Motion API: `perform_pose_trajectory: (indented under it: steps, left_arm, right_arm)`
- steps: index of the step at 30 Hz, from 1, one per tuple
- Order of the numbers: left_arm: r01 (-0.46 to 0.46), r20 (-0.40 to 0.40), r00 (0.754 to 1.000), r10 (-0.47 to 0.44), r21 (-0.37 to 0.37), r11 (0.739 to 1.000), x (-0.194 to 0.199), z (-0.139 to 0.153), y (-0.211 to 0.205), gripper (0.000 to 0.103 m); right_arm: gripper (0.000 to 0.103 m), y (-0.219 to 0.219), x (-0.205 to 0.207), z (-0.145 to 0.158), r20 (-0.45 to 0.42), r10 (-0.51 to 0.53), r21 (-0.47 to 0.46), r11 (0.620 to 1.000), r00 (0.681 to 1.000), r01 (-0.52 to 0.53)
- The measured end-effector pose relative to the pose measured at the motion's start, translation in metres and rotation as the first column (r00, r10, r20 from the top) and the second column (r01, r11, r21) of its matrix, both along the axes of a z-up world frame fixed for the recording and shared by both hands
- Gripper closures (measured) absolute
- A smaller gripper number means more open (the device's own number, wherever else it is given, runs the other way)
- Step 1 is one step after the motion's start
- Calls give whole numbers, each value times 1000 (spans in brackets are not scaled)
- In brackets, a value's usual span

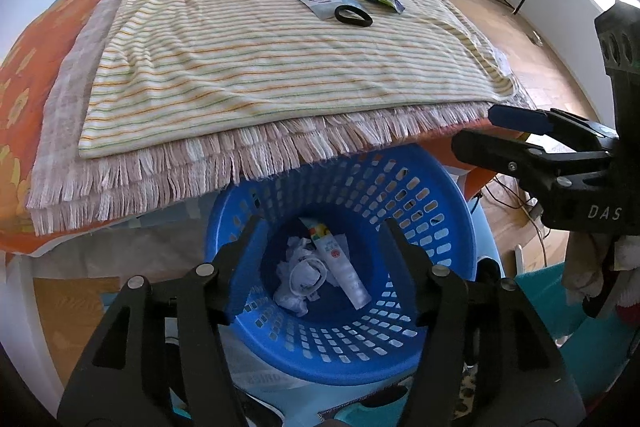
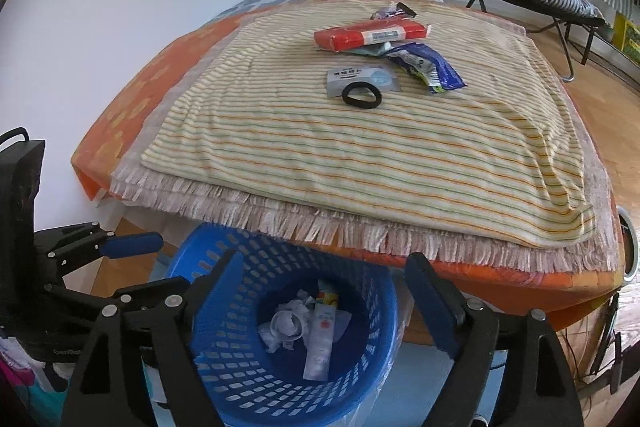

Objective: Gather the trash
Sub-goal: 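Move both open tools back over the bed toward the blue snack wrapper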

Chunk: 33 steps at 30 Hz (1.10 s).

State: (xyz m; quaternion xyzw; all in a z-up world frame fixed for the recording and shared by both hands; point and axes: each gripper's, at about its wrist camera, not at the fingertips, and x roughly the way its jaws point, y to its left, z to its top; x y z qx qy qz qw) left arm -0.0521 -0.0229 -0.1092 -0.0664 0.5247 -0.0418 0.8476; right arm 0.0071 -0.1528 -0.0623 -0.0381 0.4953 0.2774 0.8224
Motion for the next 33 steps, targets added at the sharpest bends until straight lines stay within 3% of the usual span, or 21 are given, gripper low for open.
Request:
perform_pose_trajectory:
  steps: [18,23,28,33]
  left_arm:
    - [-10,45,999,10,3,1000,41,25,12,37]
    - [-2,69,998,2,9,1000,64,39,17,37]
    - [4,81,997,-5,14,1000,92,46,20,34]
    - [4,93,996,-7,26,1000,117,49,23,34]
  right_arm:
    - [17,3,13,4,51,48,-88,995,998,-43]
    - [17,-3,31,8,45,41,-67,997,998,-38]
    - [9,-10,56,8,20,19,-63,998,1000,-18]
    - [9,-18,85,17,57,5,-92,996,998,0]
